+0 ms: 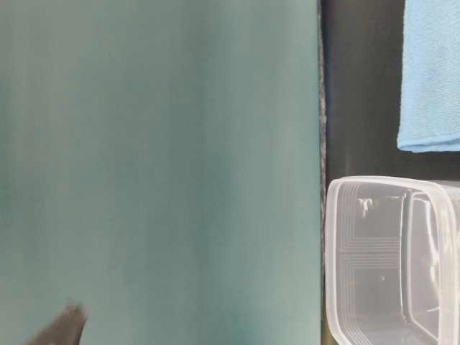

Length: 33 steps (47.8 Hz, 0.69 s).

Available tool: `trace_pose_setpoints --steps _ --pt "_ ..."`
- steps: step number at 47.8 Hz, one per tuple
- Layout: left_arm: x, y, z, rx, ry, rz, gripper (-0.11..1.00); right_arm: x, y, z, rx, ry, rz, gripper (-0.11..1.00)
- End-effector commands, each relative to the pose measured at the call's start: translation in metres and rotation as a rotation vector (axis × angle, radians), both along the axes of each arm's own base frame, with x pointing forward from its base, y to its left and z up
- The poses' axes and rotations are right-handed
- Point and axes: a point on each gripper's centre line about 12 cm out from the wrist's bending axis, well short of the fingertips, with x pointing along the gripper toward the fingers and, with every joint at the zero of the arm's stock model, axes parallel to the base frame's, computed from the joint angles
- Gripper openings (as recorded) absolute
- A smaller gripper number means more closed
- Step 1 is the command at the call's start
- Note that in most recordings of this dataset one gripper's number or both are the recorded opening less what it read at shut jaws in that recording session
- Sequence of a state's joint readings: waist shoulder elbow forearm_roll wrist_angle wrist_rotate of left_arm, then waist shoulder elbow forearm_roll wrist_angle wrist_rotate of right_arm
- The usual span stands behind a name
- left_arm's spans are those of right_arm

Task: Place the blue towel into the container with the left arm.
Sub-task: 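Move the left gripper from rest over the clear container toward the towel, then lower the open left gripper onto the blue towel's left edge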

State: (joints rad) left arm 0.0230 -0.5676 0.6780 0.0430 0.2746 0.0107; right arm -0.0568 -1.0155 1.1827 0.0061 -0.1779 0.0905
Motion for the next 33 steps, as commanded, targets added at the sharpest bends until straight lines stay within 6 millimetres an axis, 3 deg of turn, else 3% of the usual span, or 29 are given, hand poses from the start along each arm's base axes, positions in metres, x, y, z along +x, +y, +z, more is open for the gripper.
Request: trace_pose_setpoints --steps 1,6,11,15,18,28,33 --pt "0.024 0.002 0.010 0.028 0.032 -0.006 0.00 -0.001 -0.003 0.004 0.018 -0.003 -0.017 0.08" --pt "0.047 0.005 0.003 0.051 0.108 -0.010 0.00 -0.004 -0.003 0.005 0.027 -0.005 -0.018 0.24" --pt "0.068 0.012 -0.003 0.066 0.204 -0.002 0.01 -0.008 -0.003 0.006 0.028 0.010 -0.018 0.51" --pt "0.081 0.017 -0.005 0.070 0.268 0.005 0.10 -0.012 -0.003 0.007 0.029 0.026 -0.018 0.69" --pt "0.092 0.022 -0.006 0.074 0.312 0.010 0.21 -0.015 -0.002 0.008 0.030 0.036 -0.018 0.74" --pt "0.128 0.027 -0.023 0.087 0.431 -0.001 0.80 -0.026 -0.001 0.015 0.032 0.035 -0.017 0.75" --pt "0.154 0.027 -0.040 0.101 0.486 -0.020 0.91 -0.030 -0.001 0.018 0.031 0.026 -0.017 0.75"
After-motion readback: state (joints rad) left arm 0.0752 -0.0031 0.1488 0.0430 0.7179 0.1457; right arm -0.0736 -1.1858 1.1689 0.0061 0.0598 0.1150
